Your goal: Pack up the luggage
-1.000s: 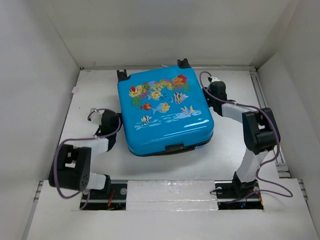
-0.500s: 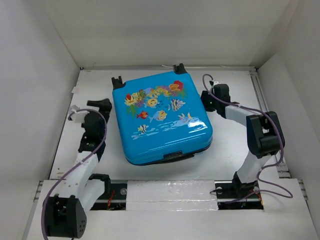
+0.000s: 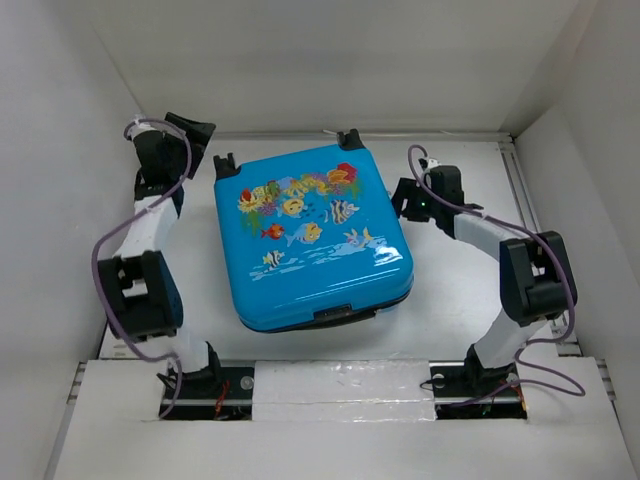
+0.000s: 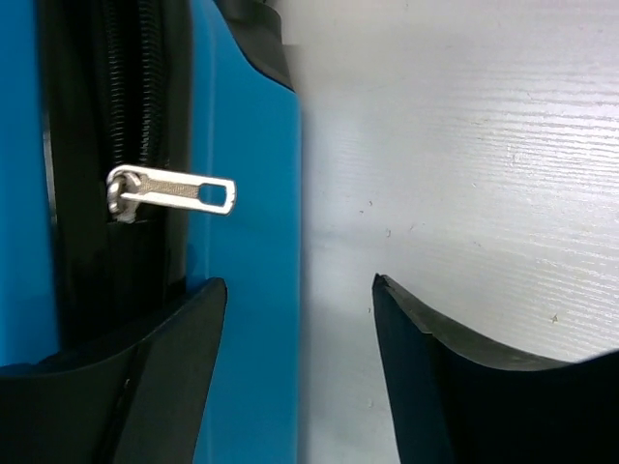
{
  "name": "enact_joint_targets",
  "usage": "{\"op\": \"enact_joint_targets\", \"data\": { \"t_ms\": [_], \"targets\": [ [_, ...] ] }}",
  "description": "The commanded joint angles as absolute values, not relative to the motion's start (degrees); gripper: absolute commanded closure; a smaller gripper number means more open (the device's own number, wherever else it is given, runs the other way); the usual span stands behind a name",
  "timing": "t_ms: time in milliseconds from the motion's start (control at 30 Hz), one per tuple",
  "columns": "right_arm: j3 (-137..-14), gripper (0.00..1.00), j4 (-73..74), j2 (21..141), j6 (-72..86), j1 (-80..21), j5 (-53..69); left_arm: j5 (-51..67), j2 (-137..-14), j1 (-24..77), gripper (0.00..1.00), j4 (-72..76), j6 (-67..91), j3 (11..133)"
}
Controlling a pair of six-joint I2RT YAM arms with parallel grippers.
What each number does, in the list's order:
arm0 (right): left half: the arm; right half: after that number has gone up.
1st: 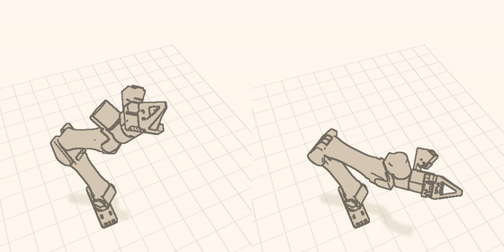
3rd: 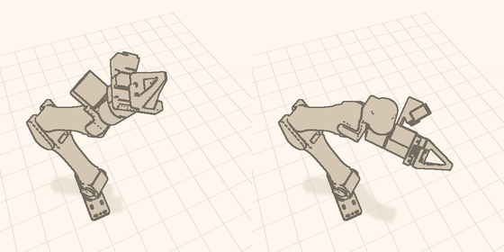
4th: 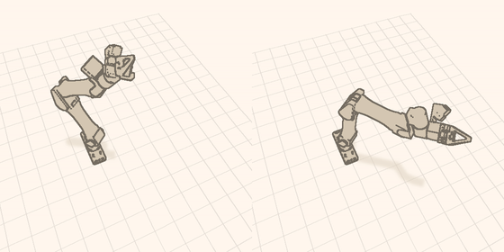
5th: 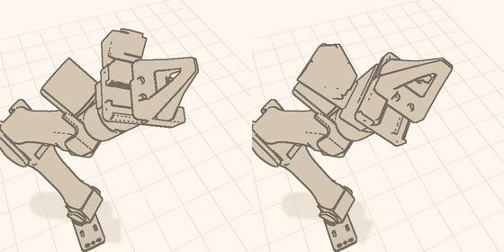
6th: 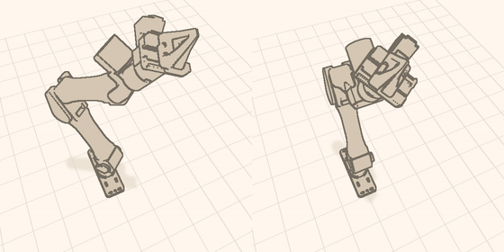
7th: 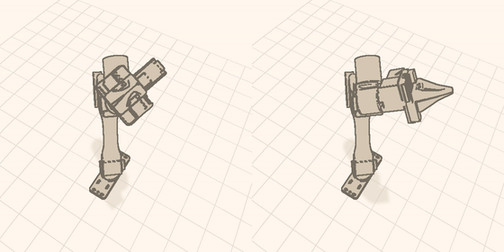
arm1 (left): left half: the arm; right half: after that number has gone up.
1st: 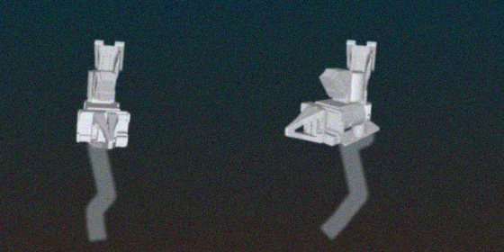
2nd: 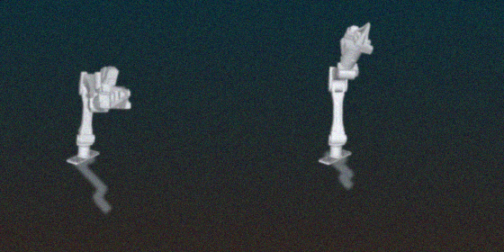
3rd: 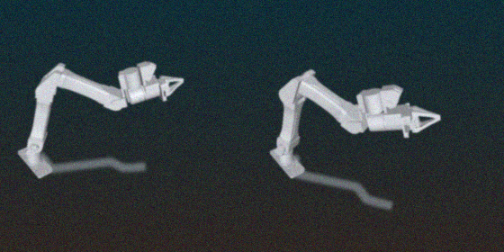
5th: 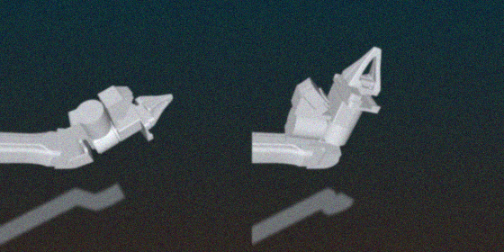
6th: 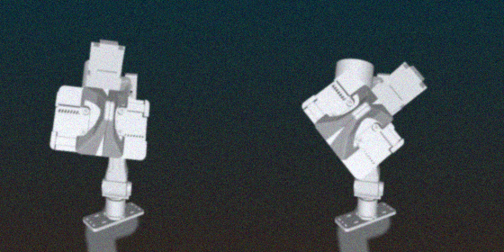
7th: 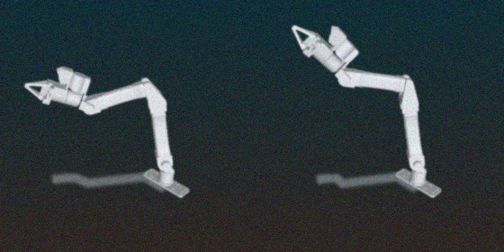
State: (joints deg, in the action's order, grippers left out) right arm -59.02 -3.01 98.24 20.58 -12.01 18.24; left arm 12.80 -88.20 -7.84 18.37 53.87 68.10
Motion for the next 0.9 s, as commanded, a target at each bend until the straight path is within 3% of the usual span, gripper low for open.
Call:
{"op": "enact_joint_targets", "data": {
  "t_ms": [0, 267, 667, 867],
  "targets": [
    [-57.57, 0.3, -5.1, 94.13, 22.41, -13.72, 25.49, 25.98, -93.4, -12.2, 0.01, 12.74, 50.36, 72.86],
    [-55.37, 0.27, -6.68, 91.93, 23.03, -12.48, 25.4, 45.77, -101.69, -14.5, 0.01, 23.43, 50.6, 75.59],
    [-52.39, 0.26, -9.14, 91.32, 24.08, -12.48, 26.72, 53.53, -107.05, -13.27, 0.01, 42.71, 63.8, 68.56],
    [-51.16, 0.25, -10.28, 90.79, 24.61, -12.48, 27.25, 51.16, -105.38, -12.04, 0.2, 54.89, 72.49, 61.18]
  ]
}}
